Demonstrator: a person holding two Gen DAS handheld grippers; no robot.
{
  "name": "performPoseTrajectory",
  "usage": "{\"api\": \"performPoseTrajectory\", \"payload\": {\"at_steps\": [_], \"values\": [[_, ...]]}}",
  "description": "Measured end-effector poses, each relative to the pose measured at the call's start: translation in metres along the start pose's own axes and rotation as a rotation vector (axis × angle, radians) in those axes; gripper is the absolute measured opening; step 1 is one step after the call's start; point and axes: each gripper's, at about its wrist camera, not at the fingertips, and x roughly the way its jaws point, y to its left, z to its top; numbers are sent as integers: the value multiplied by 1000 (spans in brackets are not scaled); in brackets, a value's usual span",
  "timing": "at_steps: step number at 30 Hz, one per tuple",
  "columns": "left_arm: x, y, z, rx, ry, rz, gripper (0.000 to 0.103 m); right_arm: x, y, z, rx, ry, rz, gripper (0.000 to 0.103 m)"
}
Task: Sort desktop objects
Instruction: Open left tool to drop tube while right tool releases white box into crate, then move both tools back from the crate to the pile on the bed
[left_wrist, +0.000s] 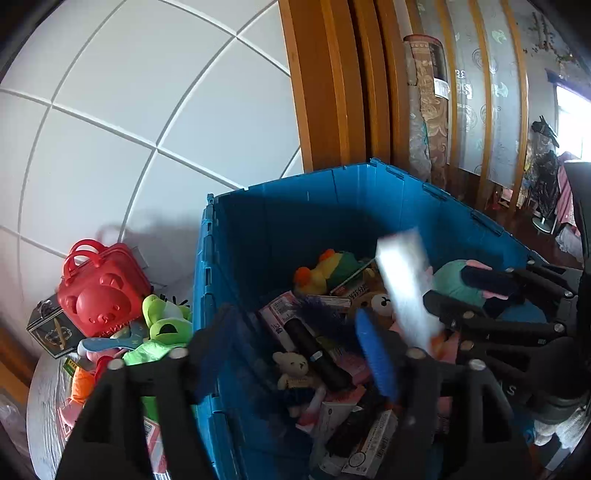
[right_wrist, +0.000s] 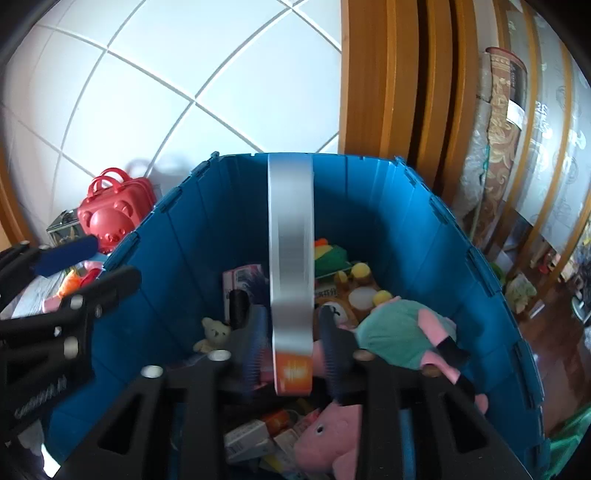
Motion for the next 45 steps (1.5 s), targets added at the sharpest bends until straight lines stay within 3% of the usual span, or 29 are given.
{"api": "performPoseTrajectory", "payload": {"at_steps": [2, 7, 10, 16, 20, 23, 27, 33, 40, 43, 45], "values": [[-3, 3, -2, -9, -4, -2, 70, -4, 1, 0, 1, -19, -19, 77], [-16, 17, -9, -60, -33, -7, 70, -6, 3, 1, 1, -44, -66, 94], [-29, 27, -15, -93, -70, 1, 70, -14, 6, 1, 2, -103, -80, 103], [-54, 57, -31, -142, -147, 58, 70, -33, 14, -1, 50, -220, 3, 103], [-63, 87, -48, -200, -171, 84, 70, -56, 40, -2, 37, -355, 11, 103], [-71, 110, -63, -230, -182, 111, 70, -69, 59, -6, 60, -440, 72, 103], [-82, 148, -88, -272, -183, 174, 70, -77, 94, -5, 73, -462, 237, 103], [-94, 210, -133, -329, -148, 257, 70, -90, 170, -9, -35, -524, 301, 103], [-87, 289, -207, -419, -30, 360, 70, -69, 266, -26, -132, -454, 370, 103], [-84, 316, -241, -438, 13, 429, 70, -45, 300, -44, -145, -382, 392, 103], [-79, 333, -267, -458, 52, 434, 70, -19, 322, -56, -157, -326, 389, 103]]}}
